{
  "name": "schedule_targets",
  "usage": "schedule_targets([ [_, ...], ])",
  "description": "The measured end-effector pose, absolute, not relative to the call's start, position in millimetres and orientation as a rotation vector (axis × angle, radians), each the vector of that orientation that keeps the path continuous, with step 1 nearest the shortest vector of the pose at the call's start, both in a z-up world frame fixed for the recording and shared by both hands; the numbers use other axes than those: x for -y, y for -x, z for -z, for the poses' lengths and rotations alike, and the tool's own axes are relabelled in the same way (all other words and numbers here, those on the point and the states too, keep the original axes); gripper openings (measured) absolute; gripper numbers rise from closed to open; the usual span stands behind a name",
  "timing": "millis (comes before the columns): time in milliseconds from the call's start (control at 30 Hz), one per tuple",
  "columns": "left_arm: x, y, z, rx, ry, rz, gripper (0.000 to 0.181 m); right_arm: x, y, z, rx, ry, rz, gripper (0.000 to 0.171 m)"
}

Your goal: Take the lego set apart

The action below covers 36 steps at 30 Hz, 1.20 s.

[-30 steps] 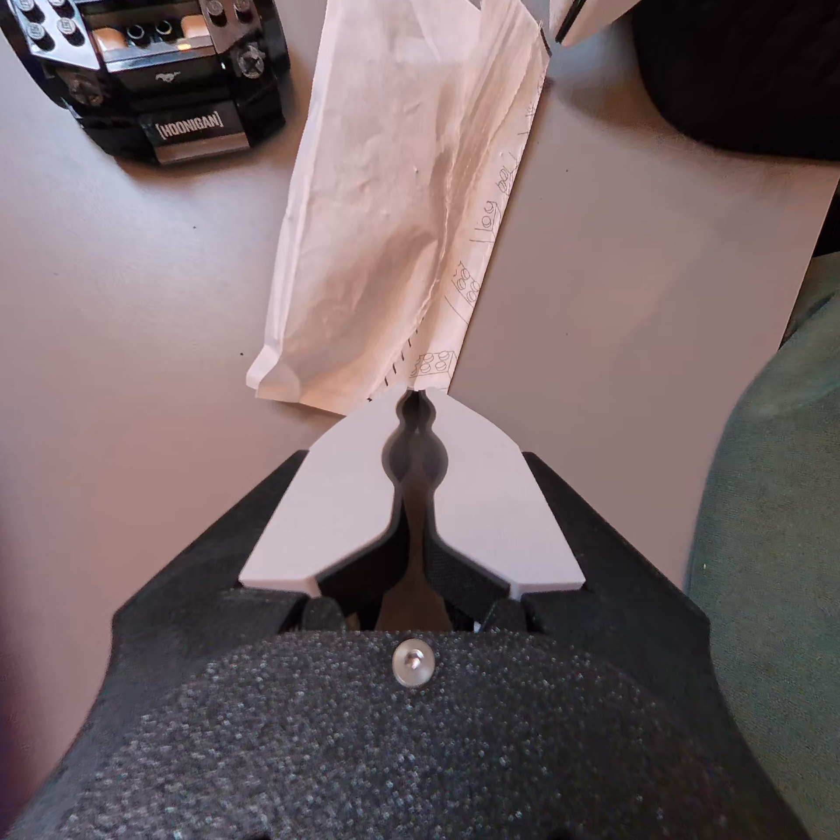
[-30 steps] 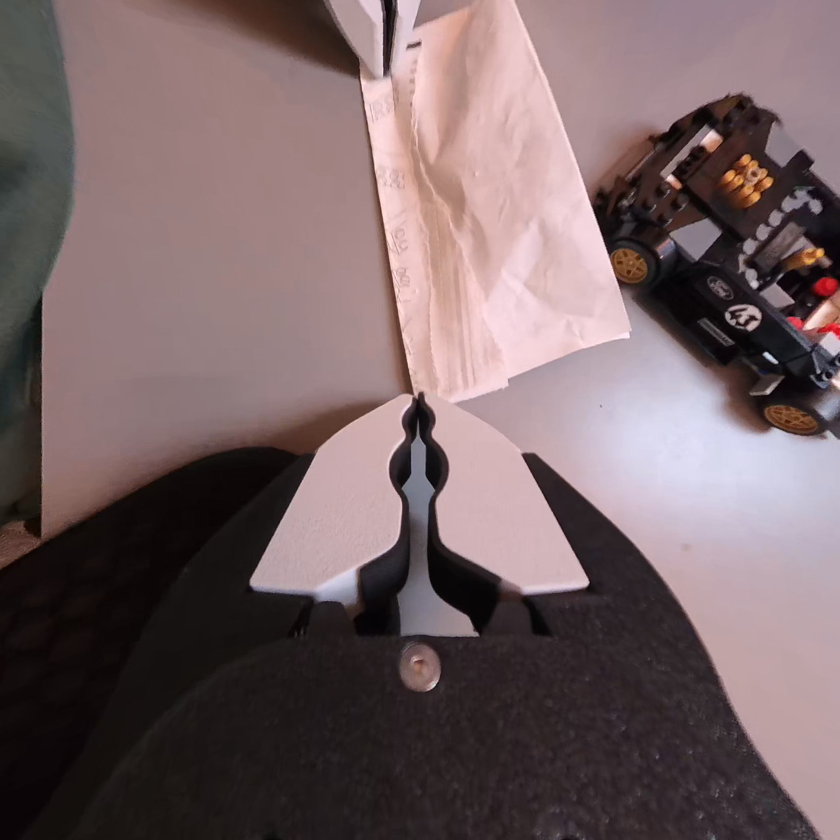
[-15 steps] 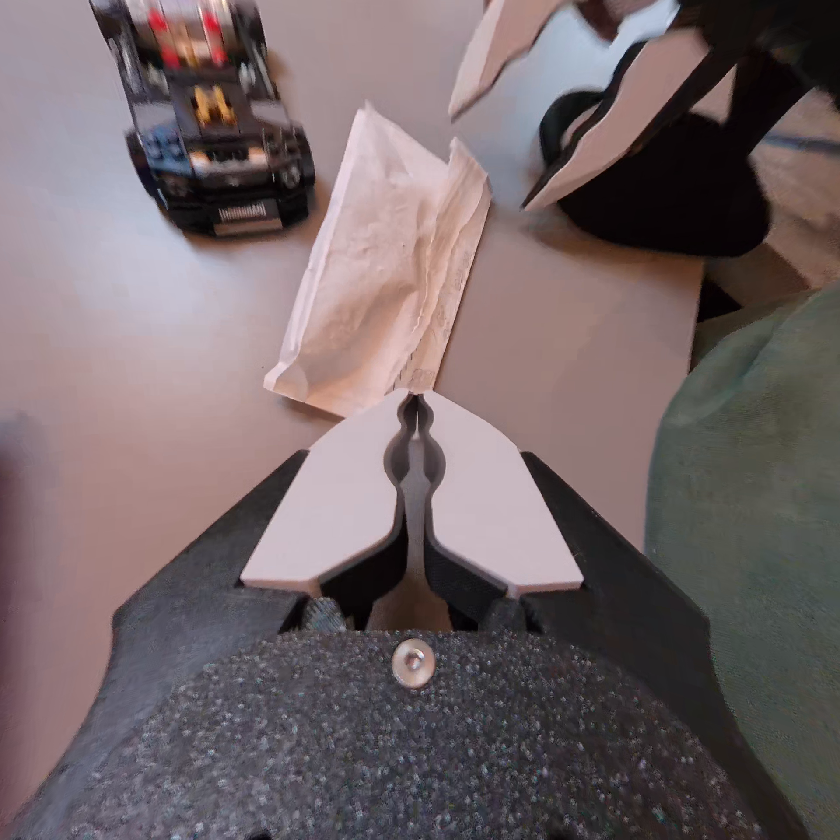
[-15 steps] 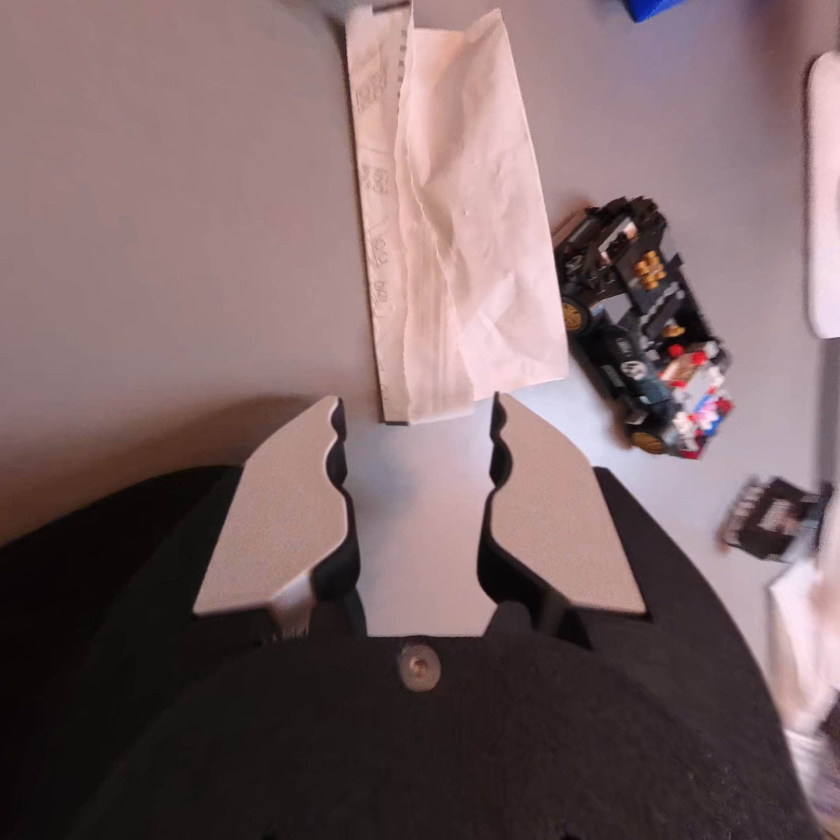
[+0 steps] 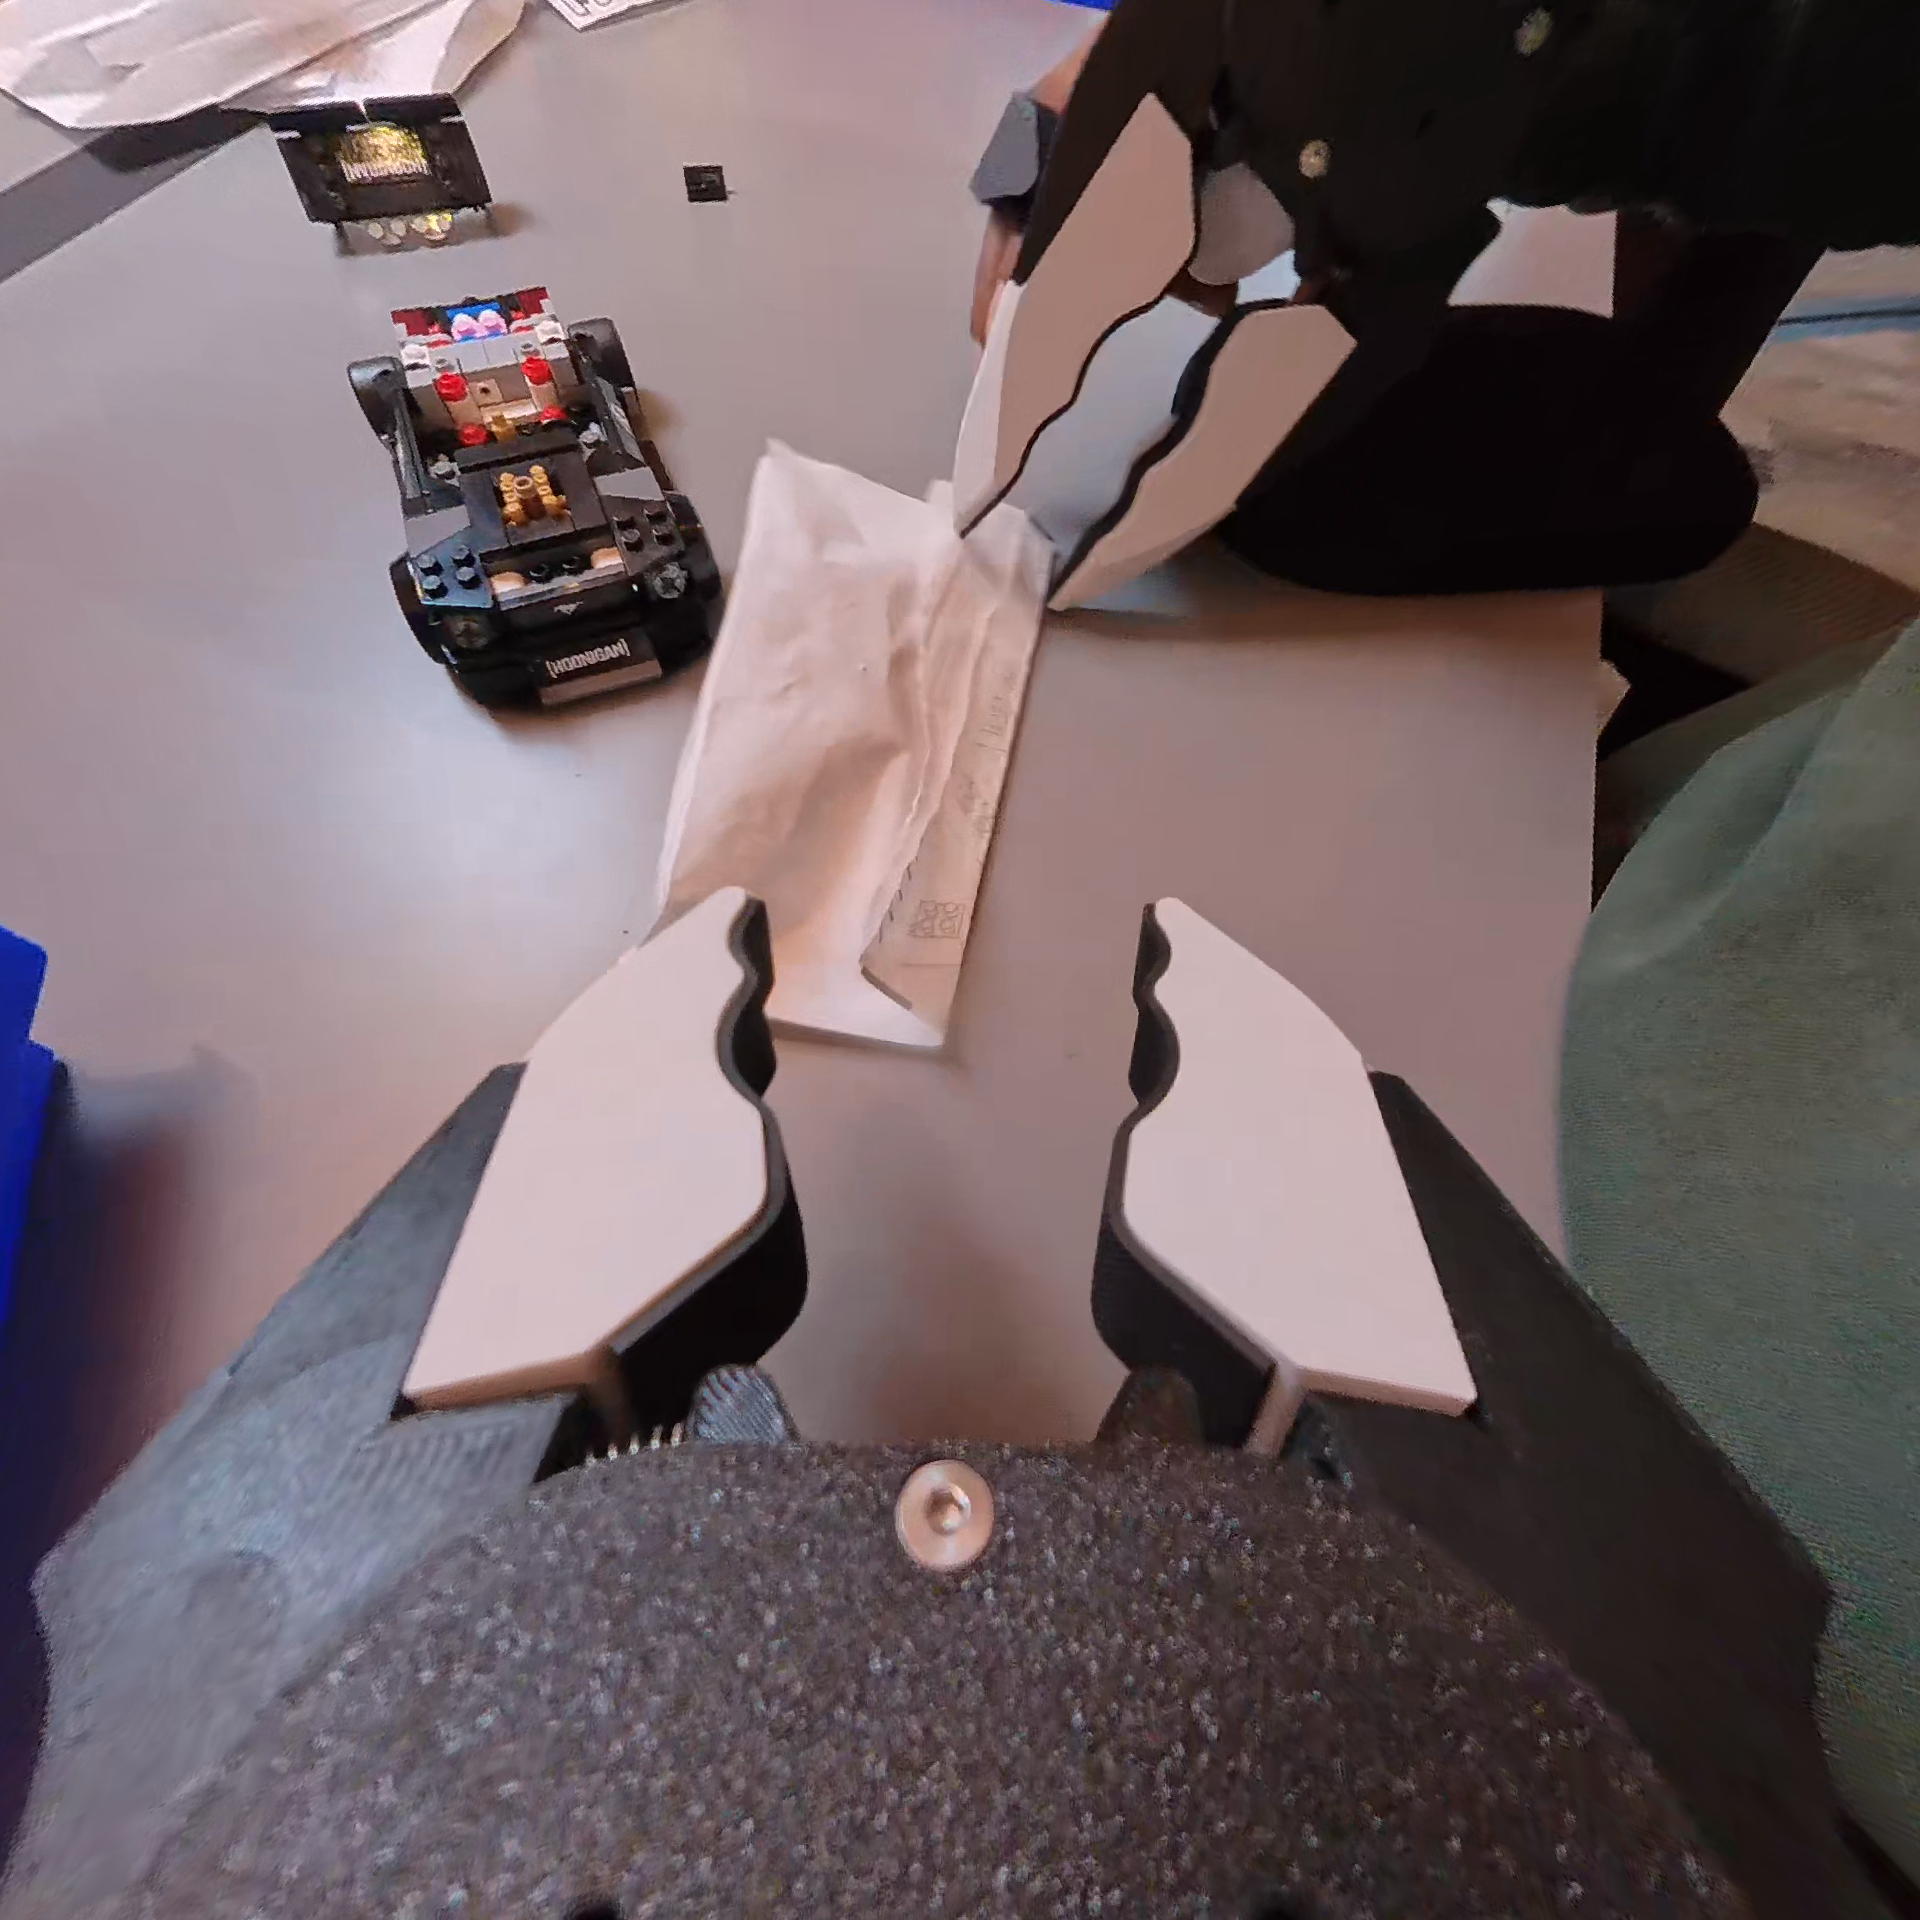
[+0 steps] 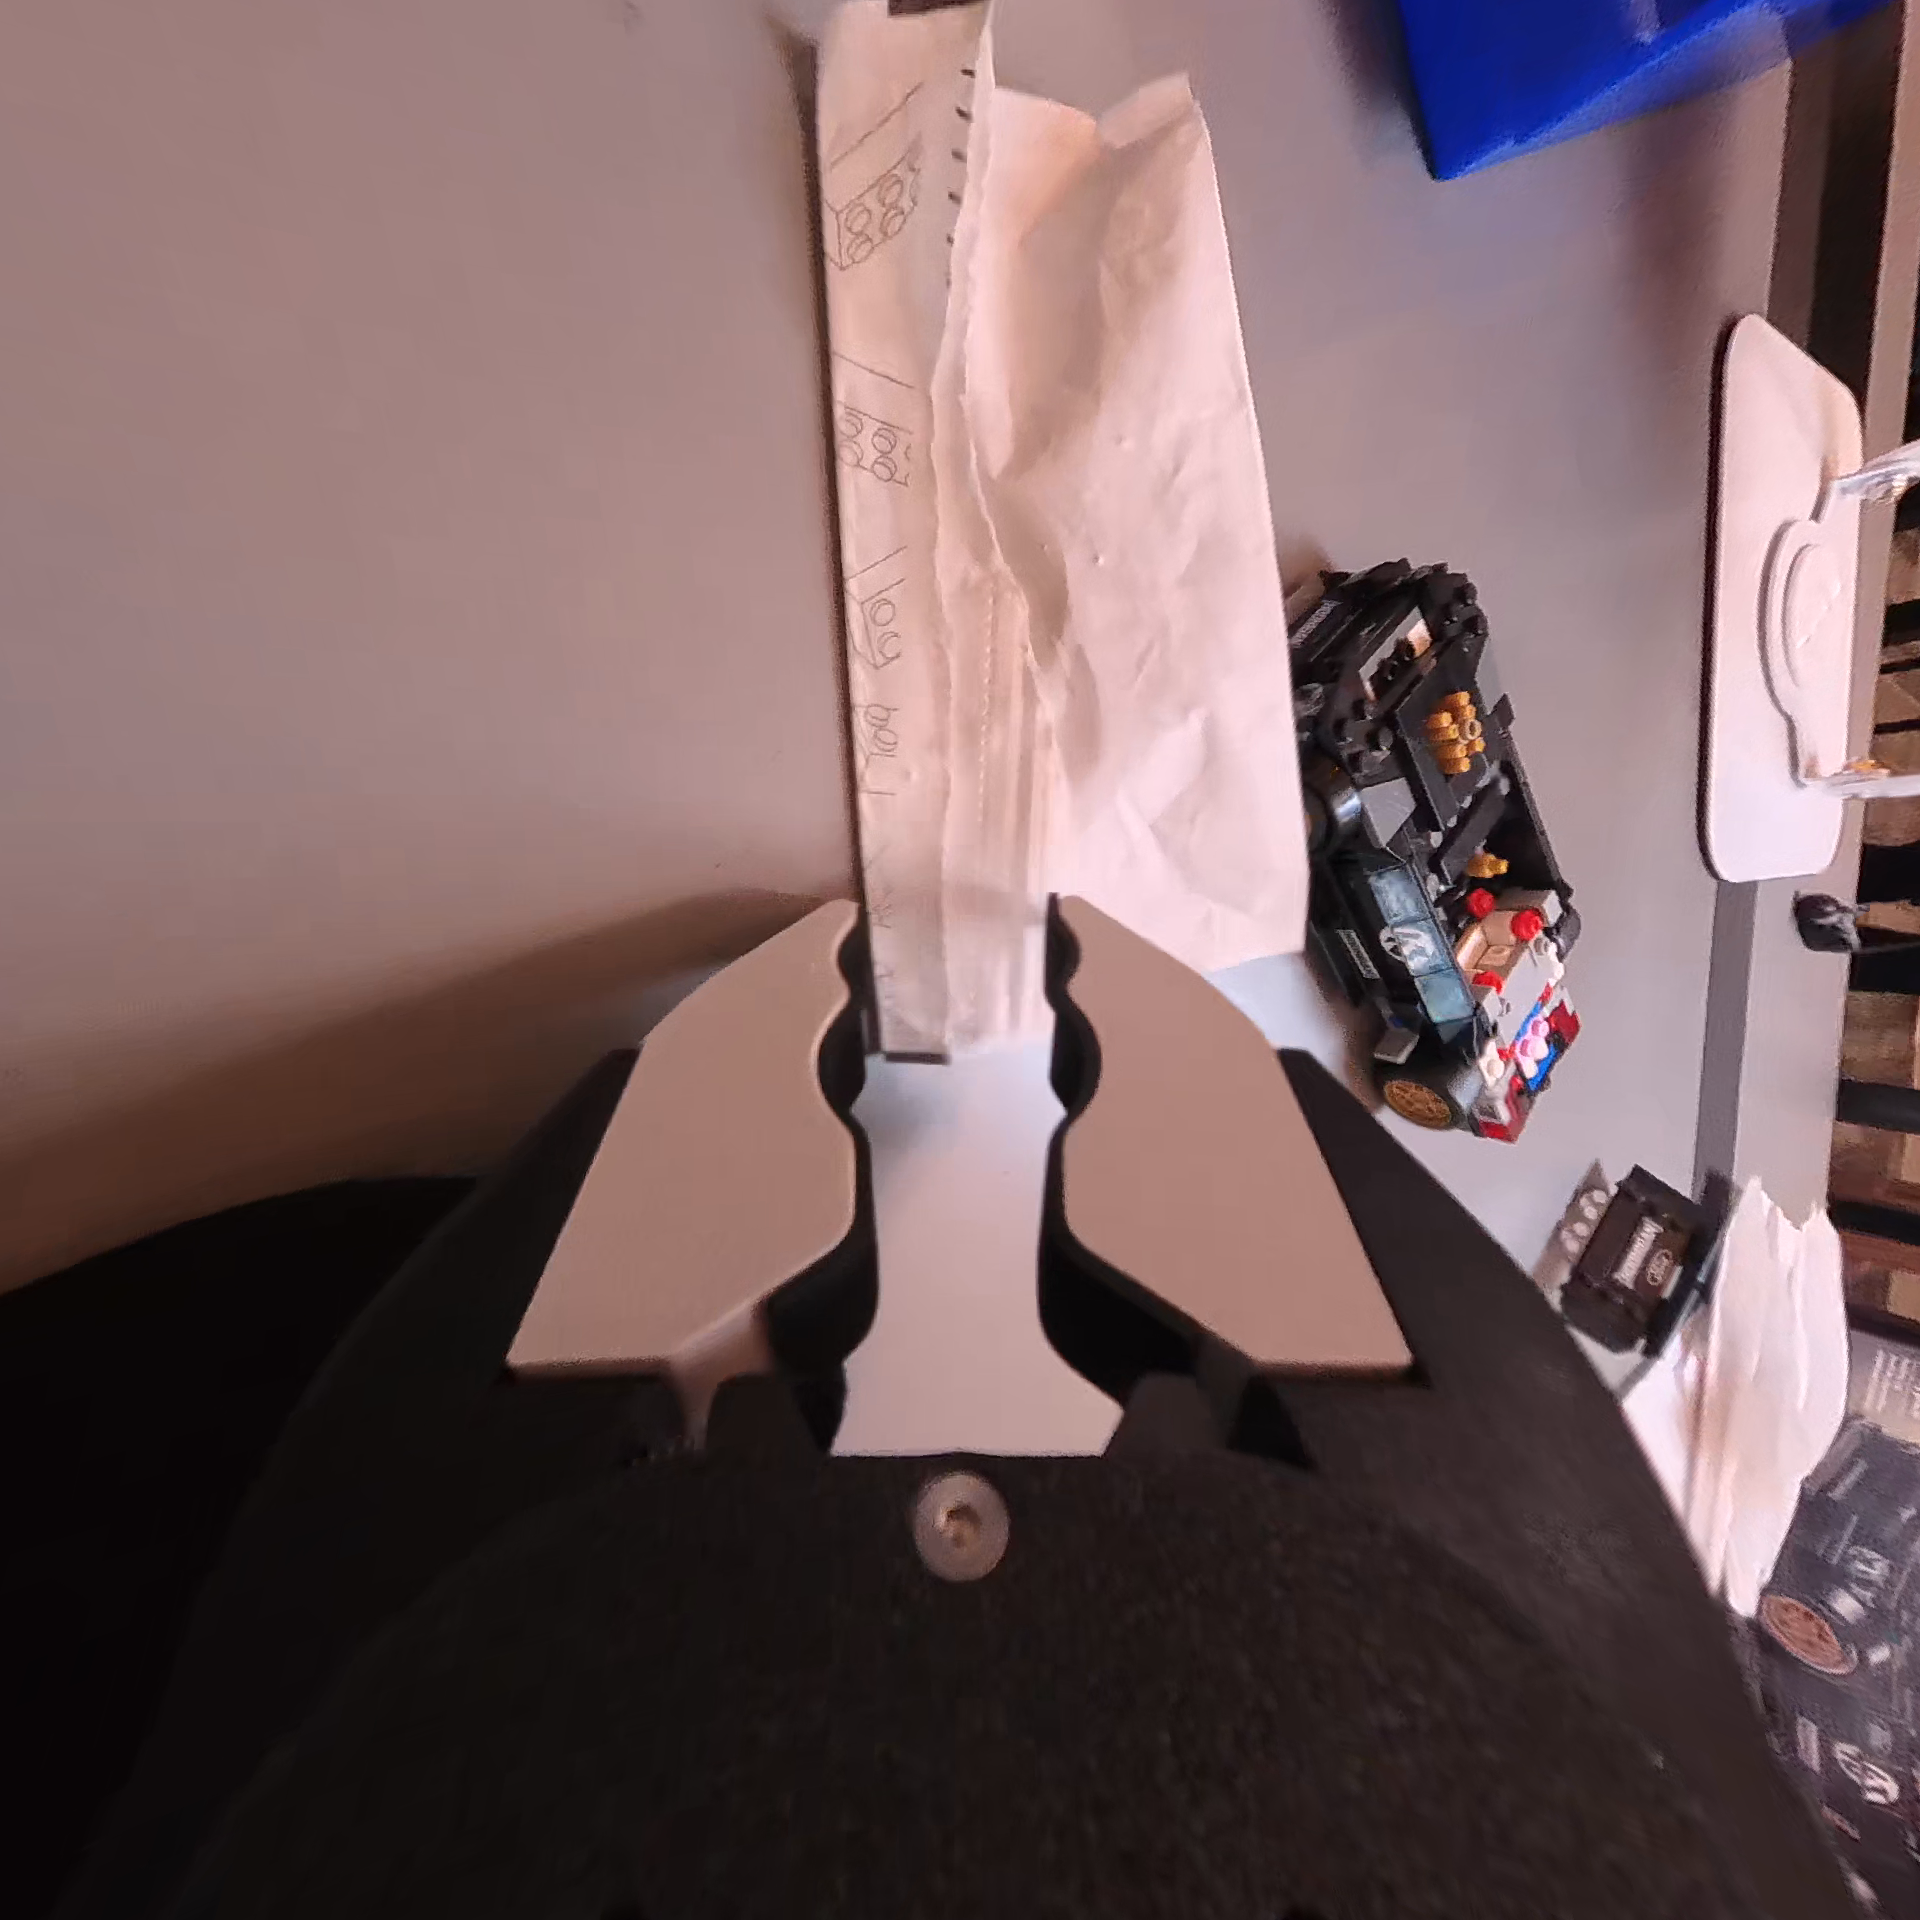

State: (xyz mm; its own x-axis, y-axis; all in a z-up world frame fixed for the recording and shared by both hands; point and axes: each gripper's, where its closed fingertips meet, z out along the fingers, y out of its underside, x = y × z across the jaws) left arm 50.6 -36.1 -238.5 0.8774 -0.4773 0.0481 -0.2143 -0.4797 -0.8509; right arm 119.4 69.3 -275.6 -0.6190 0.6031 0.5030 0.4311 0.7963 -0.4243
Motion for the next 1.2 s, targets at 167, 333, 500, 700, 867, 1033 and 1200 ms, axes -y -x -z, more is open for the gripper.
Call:
schedule_targets([
  [167,38,-55,241,-0.595,2.085,0.223,0.063,-68,-113,281,2.392,0.89,-0.437,0.0],
  [333,39,-52,250,-0.787,2.093,-0.019,0.061,-56,-115,257,2.401,1.189,-0.788,0.0],
  [500,28,-34,258,-0.876,2.121,-0.178,0.054,-42,-122,237,2.394,1.353,-1.055,0.0],
  [700,8,-18,245,-1.09,1.911,-0.522,0.01,-37,-128,217,2.299,1.539,-1.41,0.0],
  [867,2,-27,229,-1.074,1.963,-0.271,0.001,-48,-129,185,2.174,1.345,-1.477,0.016],
  [1033,-2,-29,213,-0.903,2.084,0.222,0.001,-52,-132,160,2.131,1.021,-1.091,0.065],
  [1200,-7,-31,231,-0.8,2.26,0.401,0.001,-22,-138,161,2.142,1.091,-1.098,0.083],
])
